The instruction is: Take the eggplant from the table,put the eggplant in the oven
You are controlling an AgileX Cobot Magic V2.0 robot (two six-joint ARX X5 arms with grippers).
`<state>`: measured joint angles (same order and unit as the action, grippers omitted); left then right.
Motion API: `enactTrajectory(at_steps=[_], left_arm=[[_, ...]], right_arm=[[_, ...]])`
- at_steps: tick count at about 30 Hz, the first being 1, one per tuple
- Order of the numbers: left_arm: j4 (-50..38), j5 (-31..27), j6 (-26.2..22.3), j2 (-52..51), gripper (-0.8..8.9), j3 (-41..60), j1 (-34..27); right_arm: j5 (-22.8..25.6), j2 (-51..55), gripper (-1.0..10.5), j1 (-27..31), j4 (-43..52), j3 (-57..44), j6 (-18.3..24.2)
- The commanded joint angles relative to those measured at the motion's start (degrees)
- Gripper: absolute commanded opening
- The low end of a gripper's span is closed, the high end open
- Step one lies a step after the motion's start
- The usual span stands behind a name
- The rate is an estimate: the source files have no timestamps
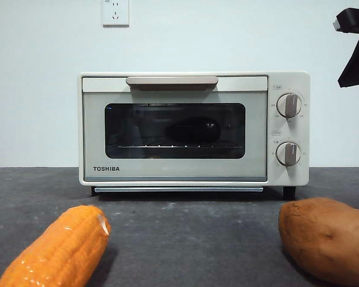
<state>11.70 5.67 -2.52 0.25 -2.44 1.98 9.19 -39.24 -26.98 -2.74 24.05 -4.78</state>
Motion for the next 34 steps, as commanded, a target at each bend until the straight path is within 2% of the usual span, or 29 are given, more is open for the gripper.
enactTrajectory(at_steps=[1, 11, 16, 19, 22, 27, 34], left_arm=[[0.3, -0.1, -0.9, 0.0, 0.06, 1.0, -0.1], [0.3, -0.1, -0.9, 0.0, 0.06, 1.0, -0.1], [0.3, -0.1, -0.9, 0.0, 0.06, 1.0, -0.1], [0.3, -0.1, -0.9, 0.0, 0.06, 1.0, -0.1], [0.3, -0.1, -0.9, 0.0, 0.06, 1.0, -0.1], [0.3, -0.1, -0.9, 0.0, 0.06, 1.0, -0.1], [0.3, -0.1, -0.9, 0.0, 0.06, 1.0, -0.1]], right_arm=[[0.2, -0.3, 0.0, -0.3, 0.6, 0.4, -0.6], [0.3, 0.5, 0.0, -0.4, 0.5, 0.4, -0.6], [0.3, 9.3, 0.0, -0.2, -1.3, 0.4, -0.3], [0.3, 16.6, 0.0, 1.2, -1.5, 0.3, 4.8], [0.2, 23.7, 0.0, 5.4, -1.6, -0.1, 7.7], [-2.2, 32.6, 0.0, 14.8, -1.7, -3.2, 7.8], [-11.6, 38.8, 0.0, 24.3, -2.0, -12.3, 7.8]])
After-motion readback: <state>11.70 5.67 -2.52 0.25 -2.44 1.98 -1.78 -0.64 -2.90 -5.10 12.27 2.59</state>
